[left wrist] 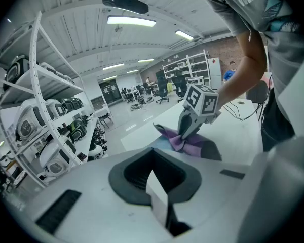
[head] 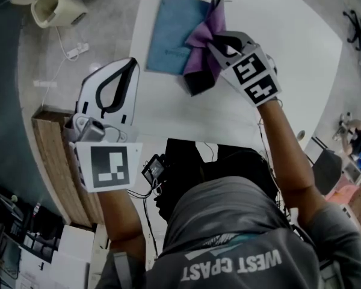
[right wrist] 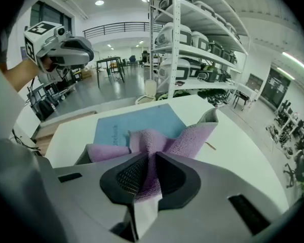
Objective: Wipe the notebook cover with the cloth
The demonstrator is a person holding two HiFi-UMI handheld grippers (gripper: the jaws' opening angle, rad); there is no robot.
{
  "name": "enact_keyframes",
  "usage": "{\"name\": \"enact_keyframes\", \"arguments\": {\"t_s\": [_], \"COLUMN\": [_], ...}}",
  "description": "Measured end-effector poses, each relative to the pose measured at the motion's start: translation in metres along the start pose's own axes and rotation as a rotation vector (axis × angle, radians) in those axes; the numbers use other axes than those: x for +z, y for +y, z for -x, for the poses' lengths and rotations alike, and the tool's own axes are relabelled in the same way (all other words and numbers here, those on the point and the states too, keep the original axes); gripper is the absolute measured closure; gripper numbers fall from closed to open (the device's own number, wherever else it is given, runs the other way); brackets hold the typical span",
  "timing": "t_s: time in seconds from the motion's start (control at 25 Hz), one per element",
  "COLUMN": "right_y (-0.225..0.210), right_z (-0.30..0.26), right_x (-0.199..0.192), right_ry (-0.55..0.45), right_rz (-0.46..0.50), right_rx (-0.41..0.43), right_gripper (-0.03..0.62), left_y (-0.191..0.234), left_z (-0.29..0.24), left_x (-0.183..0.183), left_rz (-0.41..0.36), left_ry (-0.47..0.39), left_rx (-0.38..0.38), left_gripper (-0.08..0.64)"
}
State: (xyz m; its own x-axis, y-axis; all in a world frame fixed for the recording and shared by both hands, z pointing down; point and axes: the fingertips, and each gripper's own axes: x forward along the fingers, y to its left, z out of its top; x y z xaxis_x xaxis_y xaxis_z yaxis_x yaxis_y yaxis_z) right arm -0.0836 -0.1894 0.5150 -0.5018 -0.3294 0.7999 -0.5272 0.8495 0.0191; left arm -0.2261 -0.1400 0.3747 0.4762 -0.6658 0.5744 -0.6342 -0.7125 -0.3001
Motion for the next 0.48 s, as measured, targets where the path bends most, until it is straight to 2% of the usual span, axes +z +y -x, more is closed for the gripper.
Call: {"name": "enact_keyframes", "arguments": {"t_s": [0.08, 0.2, 0.48], "right_y": [-0.007, -0.002, 0.026], "right_z": [0.006, -0.001, -0.047], "right_x": [-0.01, -0.003, 0.059], "right_ry": [0.012, 0.011, -0.038], "right_rz": [-0.013, 0.002, 0.095], "right_rx": [-0.021, -0.015, 0.069], "right_gripper": [0.52, 0.52, 0.52], "left_y": [-0.001, -0.002, -0.004], "left_z": [-0.001, -0.002, -0.005], "left_x": [-0.001, -0.005, -0.001], "left_rz": [-0.005, -0.006, -0.01], "left_ry": [0.001, 0.007, 0.004], "left_rx": [-0.003, -0.008, -0.01], "left_gripper": [0.56, 0.56, 0.56]}}
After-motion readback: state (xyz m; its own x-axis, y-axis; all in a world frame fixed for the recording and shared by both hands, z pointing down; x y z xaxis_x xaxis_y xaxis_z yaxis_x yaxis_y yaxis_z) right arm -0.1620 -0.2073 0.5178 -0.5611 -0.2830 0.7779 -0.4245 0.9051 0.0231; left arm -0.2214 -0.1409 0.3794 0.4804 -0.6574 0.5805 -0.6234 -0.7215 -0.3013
